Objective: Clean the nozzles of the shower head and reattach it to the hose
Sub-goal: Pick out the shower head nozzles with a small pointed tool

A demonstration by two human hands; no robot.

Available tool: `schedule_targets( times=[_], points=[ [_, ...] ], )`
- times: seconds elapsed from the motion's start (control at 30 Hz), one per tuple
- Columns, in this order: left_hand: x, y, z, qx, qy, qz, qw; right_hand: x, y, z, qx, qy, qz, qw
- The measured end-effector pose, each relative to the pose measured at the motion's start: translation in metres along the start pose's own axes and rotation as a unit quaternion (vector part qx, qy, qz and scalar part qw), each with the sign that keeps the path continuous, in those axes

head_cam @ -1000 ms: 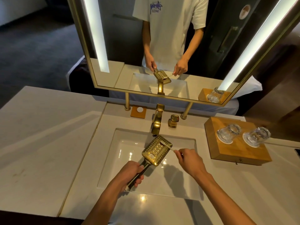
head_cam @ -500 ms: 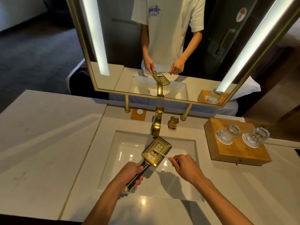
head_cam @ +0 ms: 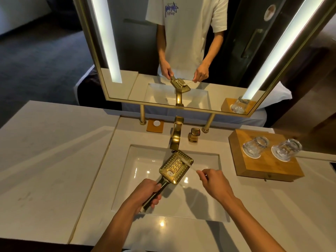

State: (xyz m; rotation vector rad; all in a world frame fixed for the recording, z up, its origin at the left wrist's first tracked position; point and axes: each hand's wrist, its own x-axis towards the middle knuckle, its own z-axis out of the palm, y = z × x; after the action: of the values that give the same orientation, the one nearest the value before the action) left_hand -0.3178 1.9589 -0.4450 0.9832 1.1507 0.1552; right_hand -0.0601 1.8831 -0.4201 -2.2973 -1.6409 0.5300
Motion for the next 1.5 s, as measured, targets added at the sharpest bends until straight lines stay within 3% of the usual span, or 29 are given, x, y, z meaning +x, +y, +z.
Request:
schedule_targets(
  times=[0.1, 0.3, 0.43, 0.5, 0.63, 1.0, 1.17, 1.33, 1.5],
  points=[
    [0.000, -0.001, -0.002, 0.004, -0.002, -0.005, 1.000, -0.013, -0.004, 0.013, 0.002, -0.041, -0.053, 0.998],
    [0.000, -0.003, -0.002, -0.009, -0.008, -0.006, 1.000, 0.000, 0.003, -0.005, 0.024, 0.018, 0.021, 0.999],
    [0.002, -0.003, -0.005, -0.005, -0.005, -0.007, 1.000, -0.025, -0.007, 0.017, 0.022, -0.048, -0.043, 0.998],
    [0.002, -0.005, -0.005, -0.005, -0.007, -0.009, 1.000, -0.027, -0.005, 0.019, -0.010, -0.030, -0.052, 0.998],
    [0.002, -0.007, -0.004, -0.014, -0.008, -0.008, 1.000, -0.017, 0.003, 0.003, -0.001, 0.027, 0.027, 0.999],
    [0.007, -0.009, -0.001, -0.017, -0.003, -0.019, 1.000, -0.047, 0.006, 0.028, -0.039, -0.010, -0.073, 0.996],
    [0.008, -0.006, 0.003, -0.012, -0.007, -0.013, 1.000, -0.040, 0.012, 0.018, -0.020, 0.030, -0.015, 0.999],
    [0.008, -0.004, 0.003, -0.003, 0.000, -0.018, 1.000, -0.054, 0.003, 0.033, -0.045, -0.010, -0.073, 0.996],
    [0.008, -0.004, 0.008, 0.003, 0.001, -0.023, 1.000, -0.042, 0.005, 0.024, -0.022, 0.022, -0.021, 0.999]
  ],
)
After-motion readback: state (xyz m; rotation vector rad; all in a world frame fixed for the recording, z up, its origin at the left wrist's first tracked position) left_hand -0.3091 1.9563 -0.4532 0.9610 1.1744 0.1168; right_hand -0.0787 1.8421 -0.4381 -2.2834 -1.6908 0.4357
